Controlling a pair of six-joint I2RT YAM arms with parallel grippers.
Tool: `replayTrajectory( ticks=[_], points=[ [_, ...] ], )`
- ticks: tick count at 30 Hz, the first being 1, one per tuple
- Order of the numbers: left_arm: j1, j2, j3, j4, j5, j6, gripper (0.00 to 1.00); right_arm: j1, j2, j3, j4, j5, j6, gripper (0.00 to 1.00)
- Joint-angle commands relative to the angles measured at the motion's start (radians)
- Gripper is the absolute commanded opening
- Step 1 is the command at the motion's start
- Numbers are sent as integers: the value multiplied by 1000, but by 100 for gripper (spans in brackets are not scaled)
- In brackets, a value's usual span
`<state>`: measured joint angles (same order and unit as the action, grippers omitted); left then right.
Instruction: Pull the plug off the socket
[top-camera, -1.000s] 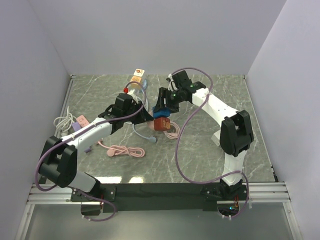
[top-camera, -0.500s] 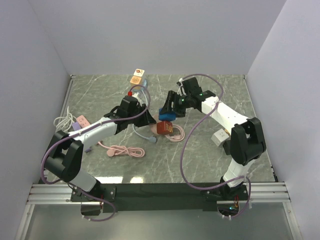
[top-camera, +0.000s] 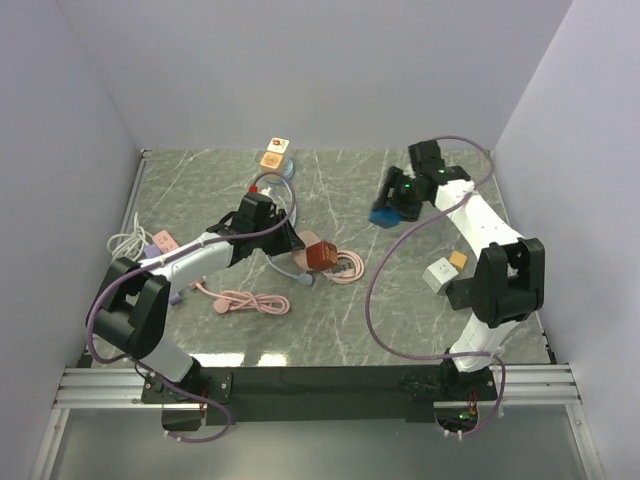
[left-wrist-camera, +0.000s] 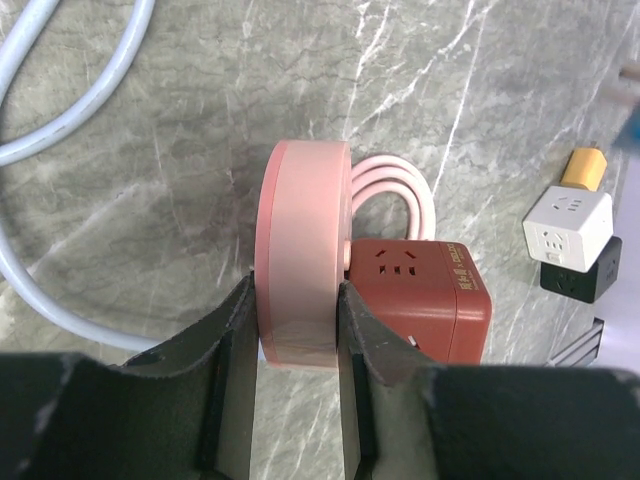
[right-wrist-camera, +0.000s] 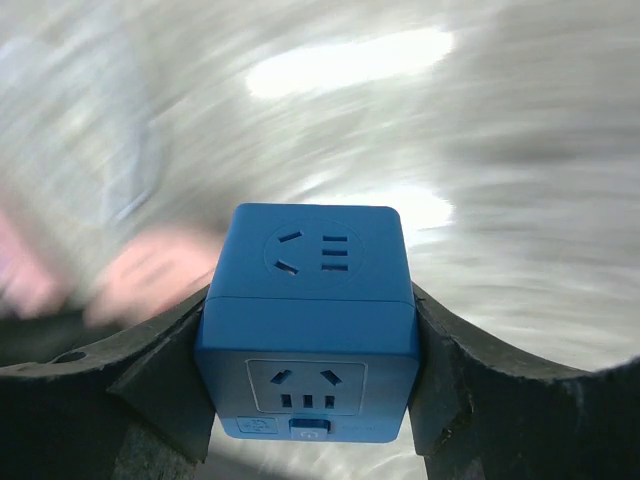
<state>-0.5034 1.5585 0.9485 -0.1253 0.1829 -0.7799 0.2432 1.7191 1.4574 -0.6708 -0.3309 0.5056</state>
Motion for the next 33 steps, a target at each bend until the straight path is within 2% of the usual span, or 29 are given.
replayTrajectory(
  ticks=[1, 7, 14, 17, 19, 20, 22, 23, 26, 33],
  points=[
    [2, -80, 42, 24, 16, 5, 1, -108, -18, -25, -90, 401, 22, 0],
    [2, -101, 84, 39, 47, -10, 1, -267, 19, -118, -105, 642, 91, 0],
    [0, -90, 99, 41, 69, -13, 1, -297, 114, -129, -122, 748, 157, 0],
    [0, -101, 95, 39, 66, -15, 1, -309, 112, -155, -92, 716, 148, 0],
    [2, -104, 95, 35, 64, -13, 1, -312, 114, -155, -84, 701, 139, 9],
    [2, -103, 96, 33, 66, -12, 1, -315, 112, -152, -82, 690, 128, 24],
    [0, -101, 99, 29, 70, -10, 1, -317, 103, -154, -82, 664, 125, 47],
    [0, -98, 101, 27, 67, -12, 1, -317, 80, -151, -84, 656, 120, 65],
    [0, -97, 110, 19, 67, -10, 1, -317, 1, -150, -92, 636, 120, 92],
    [0, -89, 128, 12, 72, -4, 1, -300, -167, -124, -113, 537, 94, 95]
  ],
)
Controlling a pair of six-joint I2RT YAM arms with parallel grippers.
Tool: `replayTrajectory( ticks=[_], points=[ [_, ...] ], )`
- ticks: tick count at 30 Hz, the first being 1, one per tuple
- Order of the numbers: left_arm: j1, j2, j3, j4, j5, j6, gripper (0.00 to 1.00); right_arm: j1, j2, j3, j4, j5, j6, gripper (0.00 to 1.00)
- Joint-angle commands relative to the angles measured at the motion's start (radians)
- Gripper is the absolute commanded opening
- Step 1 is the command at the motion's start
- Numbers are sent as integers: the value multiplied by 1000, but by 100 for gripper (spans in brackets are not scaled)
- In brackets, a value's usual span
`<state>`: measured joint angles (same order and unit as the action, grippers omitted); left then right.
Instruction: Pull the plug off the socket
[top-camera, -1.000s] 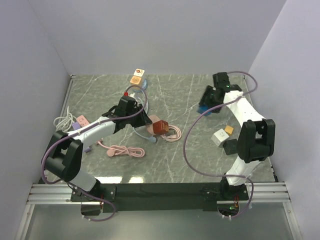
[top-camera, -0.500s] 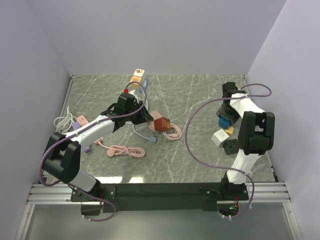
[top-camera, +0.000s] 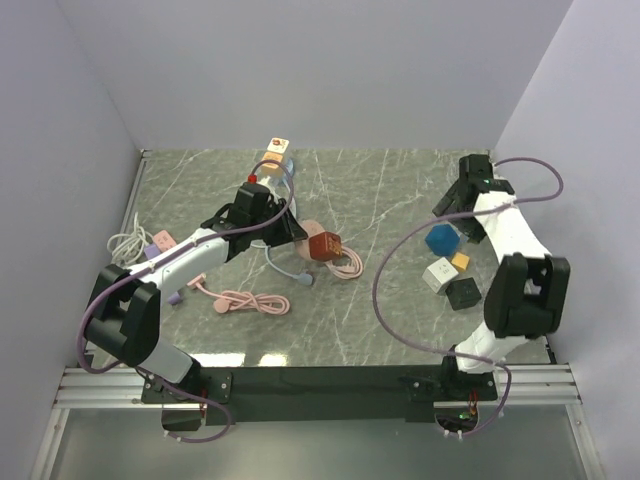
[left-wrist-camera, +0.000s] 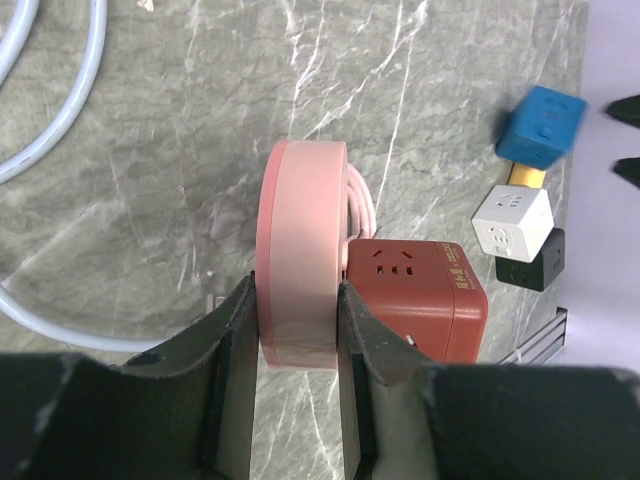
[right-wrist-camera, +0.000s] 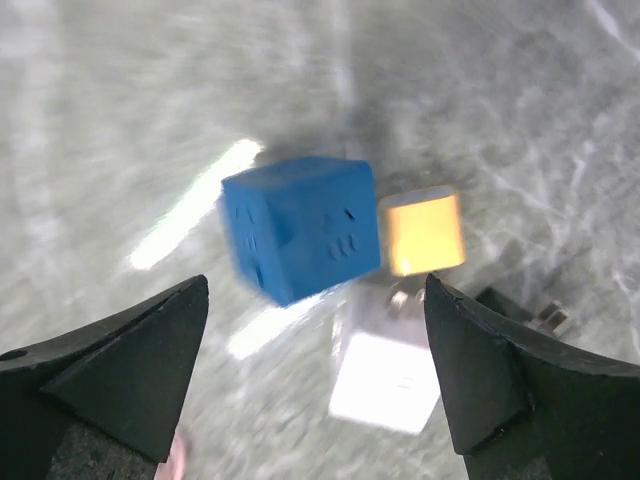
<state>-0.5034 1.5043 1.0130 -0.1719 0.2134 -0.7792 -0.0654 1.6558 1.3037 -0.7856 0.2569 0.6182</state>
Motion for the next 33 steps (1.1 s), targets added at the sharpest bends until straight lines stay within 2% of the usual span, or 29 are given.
replayTrajectory(
  ticks=[1, 4, 5, 8, 10, 13, 17, 28, 31, 33],
  points=[
    [0, -32, 67, 60, 40, -6, 1, 42, -147, 22, 23, -139, -38, 95],
    [0, -18, 76, 57, 50, -8, 1, 137, -209, -21, 130, -302, -119, 95],
    [2, -15, 78, 57, 52, -9, 1, 213, -224, -32, 150, -403, -144, 96],
    [0, -13, 79, 63, 55, -14, 1, 327, -215, -66, 225, -609, -126, 96],
    [0, -13, 79, 68, 57, -15, 1, 387, -220, -99, 321, -663, -117, 96],
    [0, -15, 78, 69, 60, -23, 1, 478, -205, -130, 396, -711, -107, 97],
    [0, -24, 68, 81, 63, -34, 1, 558, -165, -117, 408, -703, -126, 98],
    [2, -50, 64, 92, 75, -54, 1, 645, -56, -61, 396, -673, -149, 99],
    [2, -56, 64, 100, 87, -55, 1, 645, -16, -44, 404, -694, -144, 90],
    [3, -59, 64, 95, 83, -52, 1, 644, -1, -26, 408, -740, -140, 66]
  ],
)
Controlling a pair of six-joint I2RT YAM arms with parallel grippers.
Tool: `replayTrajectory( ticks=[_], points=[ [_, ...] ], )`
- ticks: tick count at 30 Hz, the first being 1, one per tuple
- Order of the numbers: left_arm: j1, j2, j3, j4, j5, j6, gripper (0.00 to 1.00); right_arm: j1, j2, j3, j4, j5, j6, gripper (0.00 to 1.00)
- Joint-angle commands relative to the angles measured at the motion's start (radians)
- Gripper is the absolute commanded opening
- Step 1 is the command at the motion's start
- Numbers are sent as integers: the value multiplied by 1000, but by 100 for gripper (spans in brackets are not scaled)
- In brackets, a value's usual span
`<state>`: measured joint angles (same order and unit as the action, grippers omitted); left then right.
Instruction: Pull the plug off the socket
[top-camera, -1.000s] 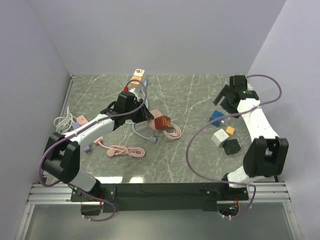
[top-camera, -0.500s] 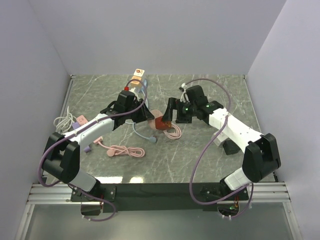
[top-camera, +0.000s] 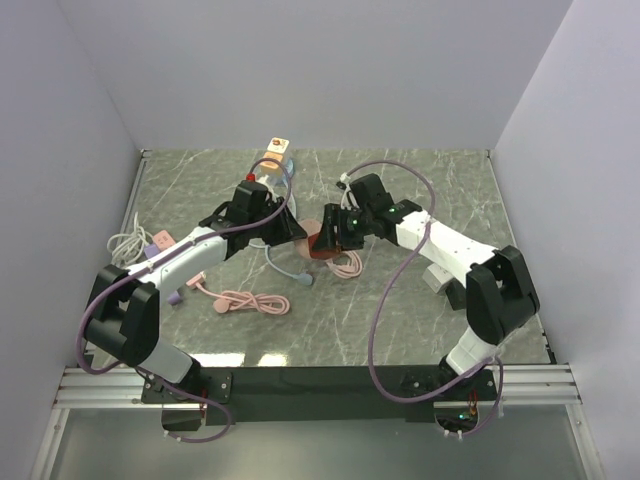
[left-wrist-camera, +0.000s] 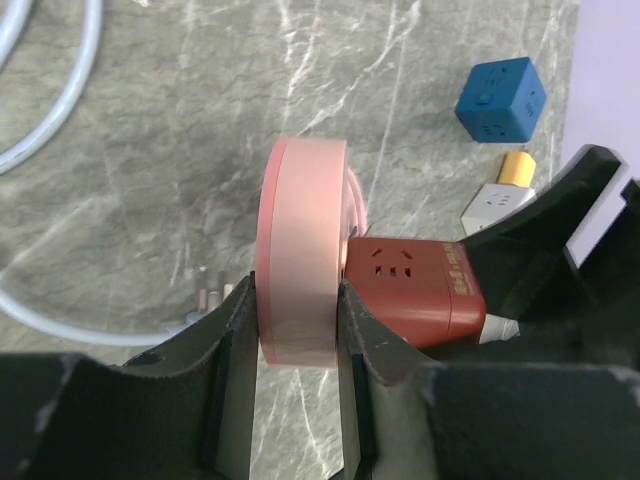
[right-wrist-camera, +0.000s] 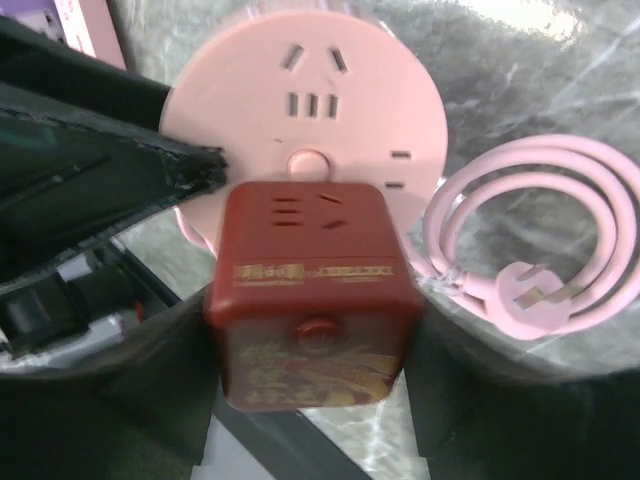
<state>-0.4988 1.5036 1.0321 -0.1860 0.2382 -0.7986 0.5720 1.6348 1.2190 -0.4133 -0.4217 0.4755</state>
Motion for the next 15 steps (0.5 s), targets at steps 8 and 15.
replayTrajectory(
  ticks=[8, 15],
  points=[
    [8, -69, -30, 95, 17, 12, 1, -21, 37, 135, -57, -110, -11, 0],
    [16, -69, -118, 97, -34, 45, 1, -176, 17, 224, -180, -282, -54, 0]
  ],
)
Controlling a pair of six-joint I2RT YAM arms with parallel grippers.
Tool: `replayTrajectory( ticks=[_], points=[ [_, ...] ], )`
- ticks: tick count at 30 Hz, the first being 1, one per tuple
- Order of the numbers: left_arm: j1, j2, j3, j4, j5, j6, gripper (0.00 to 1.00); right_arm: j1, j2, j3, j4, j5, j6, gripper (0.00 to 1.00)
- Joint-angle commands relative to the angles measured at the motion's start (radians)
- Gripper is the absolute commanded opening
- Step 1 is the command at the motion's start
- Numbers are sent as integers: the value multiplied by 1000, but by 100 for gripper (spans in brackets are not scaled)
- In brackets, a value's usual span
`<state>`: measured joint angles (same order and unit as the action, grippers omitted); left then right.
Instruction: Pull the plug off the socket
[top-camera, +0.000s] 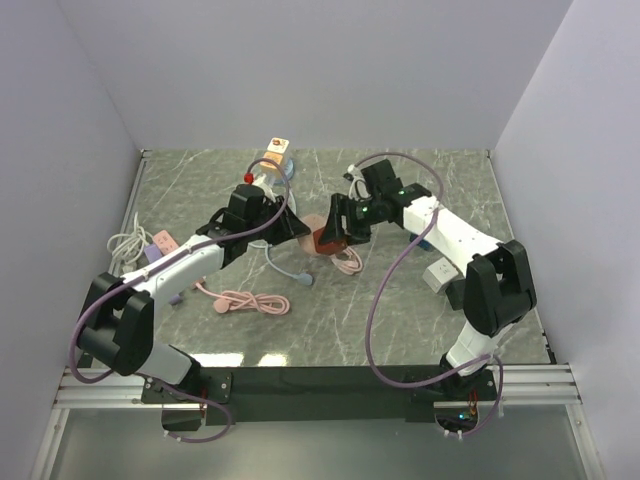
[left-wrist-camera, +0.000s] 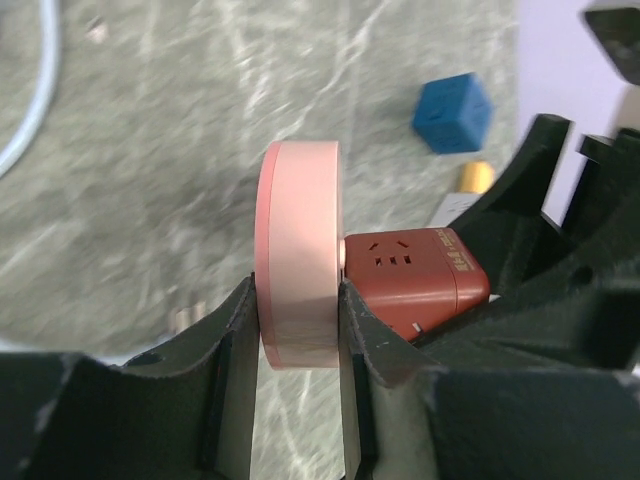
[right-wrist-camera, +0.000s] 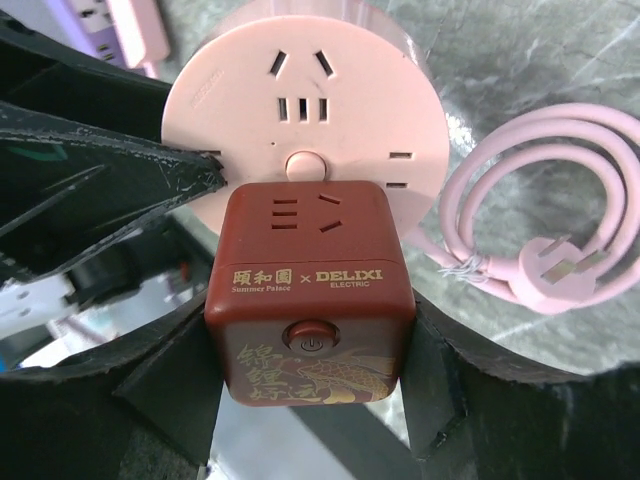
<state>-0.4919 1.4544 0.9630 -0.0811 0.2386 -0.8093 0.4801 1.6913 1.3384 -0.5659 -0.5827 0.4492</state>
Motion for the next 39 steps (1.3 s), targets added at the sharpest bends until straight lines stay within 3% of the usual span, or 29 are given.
replayTrajectory(
  ticks=[1, 5, 11, 17, 25, 28, 32, 34, 39],
  points=[
    [10, -20, -56, -5, -32, 53, 1, -98, -36, 129, -46, -129, -49, 0],
    [13, -8, -64, 7, -25, 45, 1, -117, -38, 140, -80, -98, -66, 0],
    [15, 24, 8, -11, -12, 45, 1, 3, -59, 56, 10, 36, 22, 0],
    [16, 37, 36, -31, -16, 52, 0, 0, -137, -4, 32, 118, 46, 0],
    [33, 29, 22, -26, -9, 44, 1, -174, -205, 45, -34, 73, 5, 0],
    [39, 12, 35, -25, 25, 35, 0, -231, -196, 85, -112, 194, -4, 0],
    [41, -55, 139, -37, 82, 19, 0, -371, -183, 108, -210, 528, 37, 0],
    [55, -90, 186, -96, 70, 28, 1, -429, -186, 82, -216, 581, 75, 0],
    [261, -201, 276, -233, 180, 25, 1, -580, -156, 39, -232, 682, 121, 0]
  ],
)
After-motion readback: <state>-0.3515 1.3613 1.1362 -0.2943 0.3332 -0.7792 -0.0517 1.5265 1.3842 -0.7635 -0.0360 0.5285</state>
